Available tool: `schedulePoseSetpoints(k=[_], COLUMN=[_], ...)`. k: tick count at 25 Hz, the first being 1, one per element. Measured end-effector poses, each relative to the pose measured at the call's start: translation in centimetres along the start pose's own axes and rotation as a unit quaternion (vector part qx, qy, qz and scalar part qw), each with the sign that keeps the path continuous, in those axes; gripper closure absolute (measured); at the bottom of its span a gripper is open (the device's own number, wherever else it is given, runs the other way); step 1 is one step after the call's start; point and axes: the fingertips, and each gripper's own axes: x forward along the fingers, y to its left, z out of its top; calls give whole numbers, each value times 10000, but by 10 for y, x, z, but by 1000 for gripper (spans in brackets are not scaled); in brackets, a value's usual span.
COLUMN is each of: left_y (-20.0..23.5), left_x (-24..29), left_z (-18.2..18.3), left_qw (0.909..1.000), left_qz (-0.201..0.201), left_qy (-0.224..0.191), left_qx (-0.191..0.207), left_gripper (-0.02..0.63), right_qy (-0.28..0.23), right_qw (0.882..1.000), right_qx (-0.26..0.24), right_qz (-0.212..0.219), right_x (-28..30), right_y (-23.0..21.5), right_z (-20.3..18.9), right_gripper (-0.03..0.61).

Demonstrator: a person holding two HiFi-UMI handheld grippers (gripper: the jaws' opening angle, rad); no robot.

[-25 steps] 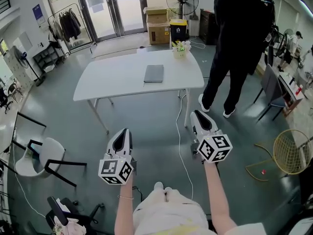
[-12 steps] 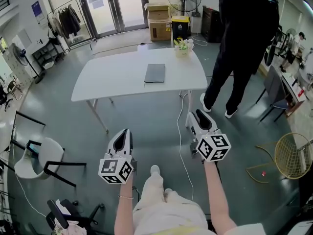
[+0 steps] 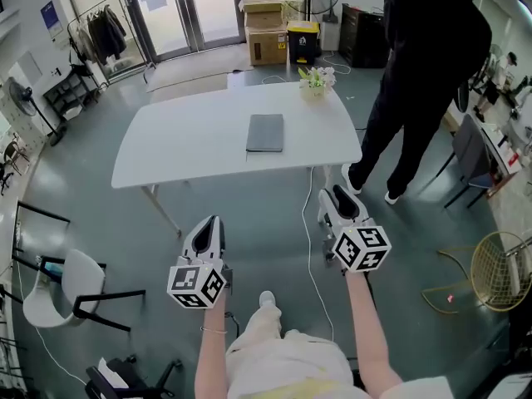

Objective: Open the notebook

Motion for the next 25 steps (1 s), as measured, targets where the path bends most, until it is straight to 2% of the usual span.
schedulePoseSetpoints(k=[13, 17, 25], left_y=[77, 89, 114], left_x=[109, 134, 171], left_z=[-5, -11, -25], left_qw=[9992, 9982, 9966], left_qz=[-252, -431, -428], left_qy=[242, 335, 603], left_qx=[-184, -248, -374], left_gripper=[615, 614, 614], right_qy=[144, 237, 446], right_qw=[9987, 9983, 9971], right_qx=[251, 296, 376], right_qz=[-411, -433, -498], right_x=[116, 145, 191], right_y=[-29, -34, -45], right_z=[-22, -31, -44], right_gripper=[448, 448, 448])
